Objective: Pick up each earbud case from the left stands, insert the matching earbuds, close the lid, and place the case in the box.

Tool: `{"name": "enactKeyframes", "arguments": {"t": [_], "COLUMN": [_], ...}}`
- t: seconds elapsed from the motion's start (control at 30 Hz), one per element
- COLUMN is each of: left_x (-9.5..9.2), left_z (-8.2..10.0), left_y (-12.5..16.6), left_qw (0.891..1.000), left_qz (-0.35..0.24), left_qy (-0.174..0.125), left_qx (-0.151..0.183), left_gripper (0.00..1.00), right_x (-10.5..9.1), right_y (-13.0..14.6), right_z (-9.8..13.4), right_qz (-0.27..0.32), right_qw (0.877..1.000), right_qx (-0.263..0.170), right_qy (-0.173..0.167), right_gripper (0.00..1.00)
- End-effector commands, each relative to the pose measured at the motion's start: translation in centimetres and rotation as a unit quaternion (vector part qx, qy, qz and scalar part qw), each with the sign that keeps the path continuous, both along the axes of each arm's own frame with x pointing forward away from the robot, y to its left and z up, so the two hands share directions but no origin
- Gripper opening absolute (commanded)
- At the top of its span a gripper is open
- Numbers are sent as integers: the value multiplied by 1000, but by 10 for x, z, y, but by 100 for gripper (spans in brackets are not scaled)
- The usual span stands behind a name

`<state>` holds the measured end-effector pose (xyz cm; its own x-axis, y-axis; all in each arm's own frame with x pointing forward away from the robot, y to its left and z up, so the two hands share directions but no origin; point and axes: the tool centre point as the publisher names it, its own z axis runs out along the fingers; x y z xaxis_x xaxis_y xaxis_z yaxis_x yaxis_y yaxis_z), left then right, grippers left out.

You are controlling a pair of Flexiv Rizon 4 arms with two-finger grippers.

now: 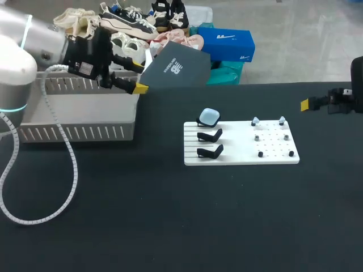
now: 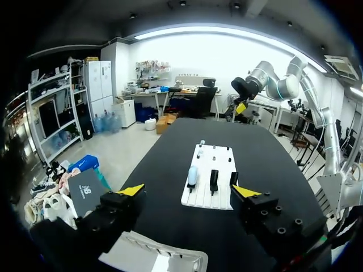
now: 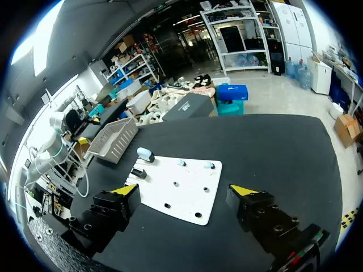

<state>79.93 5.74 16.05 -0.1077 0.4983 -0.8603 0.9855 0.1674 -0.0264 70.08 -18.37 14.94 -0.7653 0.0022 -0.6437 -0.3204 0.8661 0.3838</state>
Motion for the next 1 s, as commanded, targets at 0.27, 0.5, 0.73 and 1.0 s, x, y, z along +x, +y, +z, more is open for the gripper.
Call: {"name": "enactKeyframes", "arguments": {"t": [0.27, 0.5, 0.73, 1.0], "left_x": [22, 34, 39, 29], "left_z": [-38, -58, -73, -87], "left_y": [-34, -61, -81, -100], "left_qw": [997, 998, 997, 993], "left_qz": [-70, -68, -79, -108], "left_qy": [34, 18, 25, 36], "left_qx": [1, 2, -2, -4], "left_gripper": [100, 100, 100, 100], "right_x": [0, 0, 0, 0], "right_y": [-1, -1, -1, -1], "right_z": [0, 0, 0, 0], "right_qz": [1, 1, 1, 1], "right_qw": [1000, 1000, 1000, 1000], "right_qx": [0, 0, 0, 0], "right_qy": [0, 0, 0, 0], "right_gripper": [100, 100, 100, 100]}}
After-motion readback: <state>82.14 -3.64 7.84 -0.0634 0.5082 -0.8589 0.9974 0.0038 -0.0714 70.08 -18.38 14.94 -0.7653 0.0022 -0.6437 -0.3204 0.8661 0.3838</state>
